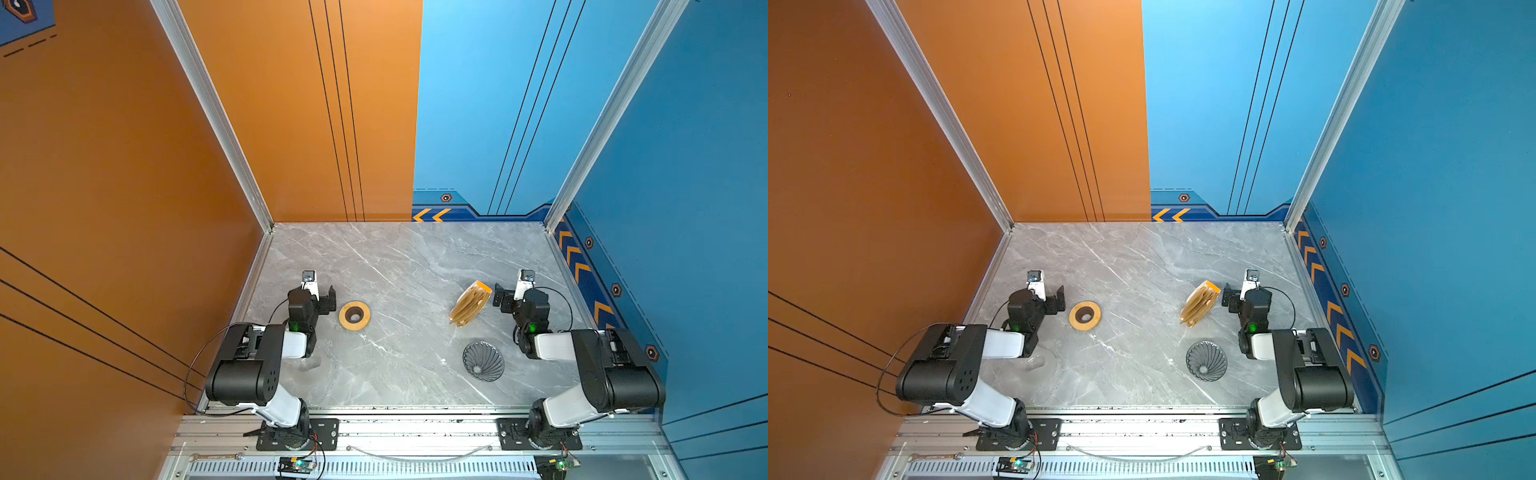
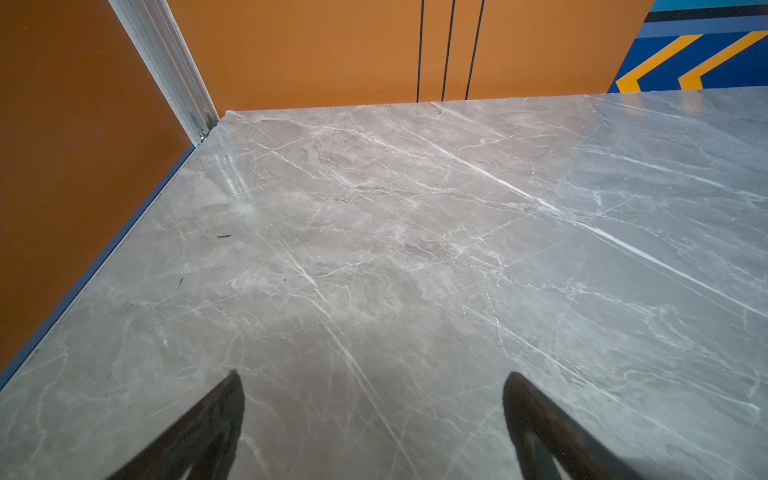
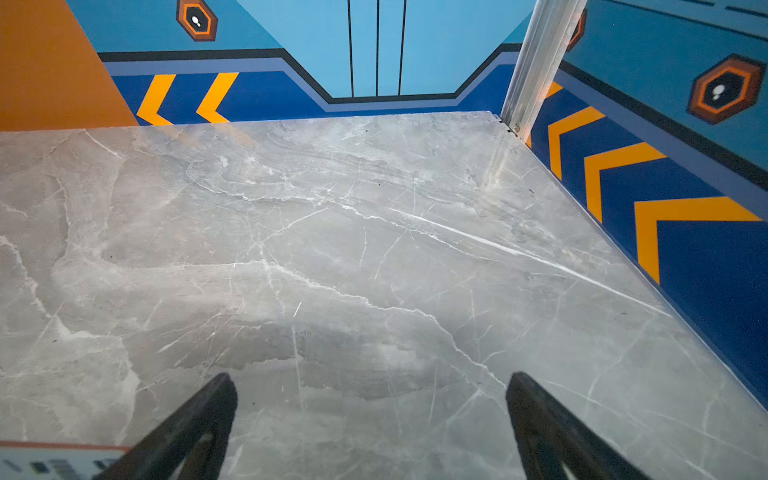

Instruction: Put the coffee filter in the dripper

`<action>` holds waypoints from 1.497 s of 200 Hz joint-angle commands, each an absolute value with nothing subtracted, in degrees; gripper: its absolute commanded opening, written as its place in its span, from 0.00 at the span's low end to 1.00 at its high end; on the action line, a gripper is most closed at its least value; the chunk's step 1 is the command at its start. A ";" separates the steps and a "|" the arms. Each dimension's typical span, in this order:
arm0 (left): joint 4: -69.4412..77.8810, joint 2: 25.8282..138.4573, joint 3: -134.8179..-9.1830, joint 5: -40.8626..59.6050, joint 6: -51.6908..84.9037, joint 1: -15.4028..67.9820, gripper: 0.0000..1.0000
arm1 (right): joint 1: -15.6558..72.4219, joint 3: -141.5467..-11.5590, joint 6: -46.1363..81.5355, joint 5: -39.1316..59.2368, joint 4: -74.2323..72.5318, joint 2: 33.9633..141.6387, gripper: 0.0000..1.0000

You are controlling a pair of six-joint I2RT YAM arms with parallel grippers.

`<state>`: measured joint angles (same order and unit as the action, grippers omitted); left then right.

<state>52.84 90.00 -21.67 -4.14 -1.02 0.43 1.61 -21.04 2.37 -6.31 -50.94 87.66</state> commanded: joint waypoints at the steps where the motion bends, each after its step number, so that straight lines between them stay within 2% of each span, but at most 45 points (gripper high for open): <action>1: 52.28 89.39 -21.89 -3.52 -0.75 0.80 0.98 | 1.86 -21.97 2.98 -7.75 -49.48 87.89 1.00; 264: 52.21 89.40 -21.89 -3.43 -0.87 0.72 0.98 | 1.85 -21.97 2.99 -7.75 -49.48 87.89 1.00; 299: 52.29 89.45 -21.88 -0.72 0.07 -0.65 0.98 | 1.85 -21.97 3.08 -7.70 -49.52 87.93 1.00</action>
<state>52.84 90.00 -21.69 -3.53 -0.99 0.45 1.61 -21.06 2.37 -6.31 -50.94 87.66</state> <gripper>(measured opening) 0.977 0.997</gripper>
